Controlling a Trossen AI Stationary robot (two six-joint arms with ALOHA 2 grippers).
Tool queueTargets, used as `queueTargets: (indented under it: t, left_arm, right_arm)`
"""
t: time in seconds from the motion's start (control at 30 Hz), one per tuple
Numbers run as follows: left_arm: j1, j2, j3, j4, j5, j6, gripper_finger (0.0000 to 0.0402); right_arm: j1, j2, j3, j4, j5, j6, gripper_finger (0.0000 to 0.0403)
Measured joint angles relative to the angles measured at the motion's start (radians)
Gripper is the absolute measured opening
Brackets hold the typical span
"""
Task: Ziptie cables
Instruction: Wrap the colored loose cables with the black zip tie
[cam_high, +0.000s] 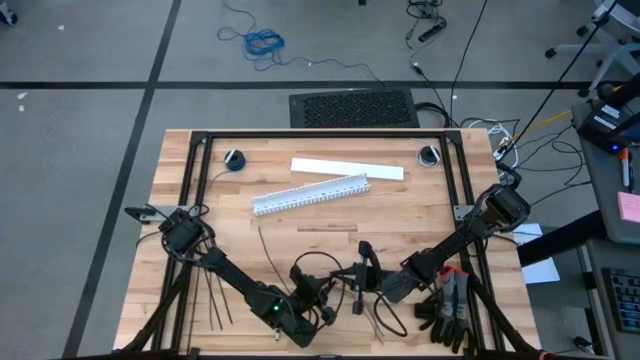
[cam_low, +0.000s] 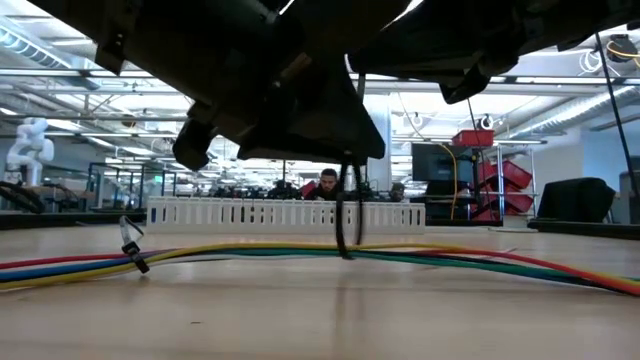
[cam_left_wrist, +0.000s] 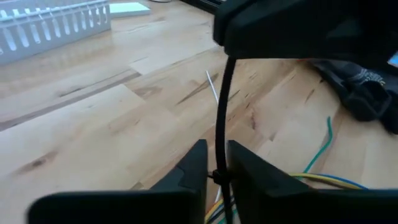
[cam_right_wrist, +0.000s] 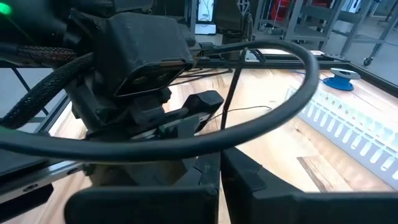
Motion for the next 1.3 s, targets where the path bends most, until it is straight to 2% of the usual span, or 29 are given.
queueTargets:
  t: [0.07,0.13,0.5,0.77,1.0,1.3]
  left_arm:
    - [0.000,0.000,0.000,-0.002,0.000,-0.005,0.0028]
    - [-0.001,0.000,0.000,-0.002,0.000,0.001,0.0017]
    - [-0.010,0.008,0.002,0.001,0.015,-0.010,0.0017]
    - [-0.023,0.071,0.002,0.013,0.045,-0.084,0.0017]
    - [-0.030,0.075,0.002,0.013,0.044,-0.096,0.0017]
    - [-0.034,0.075,0.003,0.033,0.015,-0.092,0.0017]
  right_arm:
    - [0.001,0.000,0.000,0.000,0.004,0.000,0.0000]
    - [0.002,0.000,0.000,-0.001,0.011,-0.001,0.0000]
    - [0.025,-0.017,-0.001,0.011,0.141,-0.080,0.0000]
    - [0.054,-0.105,-0.001,0.003,0.213,-0.195,0.0000]
    - [0.084,-0.194,-0.001,-0.080,0.338,-0.238,0.0000]
    - [0.081,-0.294,-0.002,-0.168,0.382,-0.310,0.0000]
